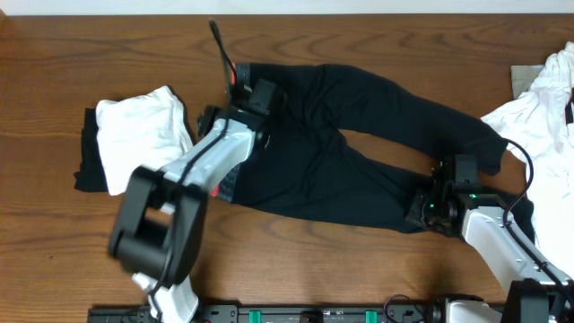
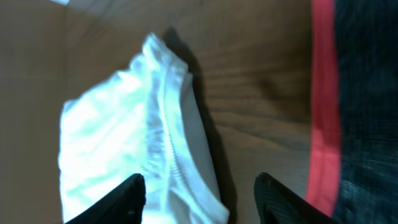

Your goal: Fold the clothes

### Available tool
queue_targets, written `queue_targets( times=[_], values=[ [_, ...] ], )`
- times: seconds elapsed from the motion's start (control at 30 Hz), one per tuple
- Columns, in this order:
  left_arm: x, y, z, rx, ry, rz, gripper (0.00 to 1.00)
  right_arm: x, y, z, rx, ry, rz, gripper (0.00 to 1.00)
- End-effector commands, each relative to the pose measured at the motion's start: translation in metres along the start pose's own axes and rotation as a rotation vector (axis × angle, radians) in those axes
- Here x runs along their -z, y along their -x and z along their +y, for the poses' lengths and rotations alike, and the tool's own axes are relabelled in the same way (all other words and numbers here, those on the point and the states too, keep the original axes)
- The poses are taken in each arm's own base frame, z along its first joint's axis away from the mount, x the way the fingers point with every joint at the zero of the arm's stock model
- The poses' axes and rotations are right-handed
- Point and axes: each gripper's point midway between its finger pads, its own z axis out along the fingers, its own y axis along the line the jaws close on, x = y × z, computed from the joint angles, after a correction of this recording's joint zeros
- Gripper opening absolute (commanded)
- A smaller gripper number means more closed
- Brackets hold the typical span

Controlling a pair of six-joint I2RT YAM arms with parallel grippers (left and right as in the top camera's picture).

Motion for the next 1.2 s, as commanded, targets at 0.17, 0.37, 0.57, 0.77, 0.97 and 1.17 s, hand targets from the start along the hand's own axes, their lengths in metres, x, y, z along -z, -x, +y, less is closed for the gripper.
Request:
queue_targets(
  times=[0.17,0.37,0.57,0.77,0.97,1.17],
  values=[
    [0.072,-0.003,0.012,0.161,-0.380,-0.011,0.67,0.054,0.033,0.017,0.087,-0.005,-0.055,0.24],
    [0.089,-0.051,-0.007,0.133,-0.596,0.186,0.71,0.100,0.055,0.028,0.088,0.011,-0.113,0.62],
    [0.076,-0.097,-0.035,0.147,-0.671,0.363,0.71,0.113,0.062,0.016,0.032,-0.001,-0.118,0.72],
    [0.050,-0.133,-0.058,0.127,-0.660,0.419,0.77,0.114,0.059,0.005,0.006,-0.015,-0.098,0.72],
    [0.018,-0.148,-0.074,0.151,-0.630,0.390,0.80,0.113,0.057,0.006,0.008,-0.011,-0.086,0.71],
    [-0.006,-0.165,-0.075,0.143,-0.561,0.439,0.37,0.113,0.056,0.005,0.015,-0.013,-0.082,0.70]
  ],
)
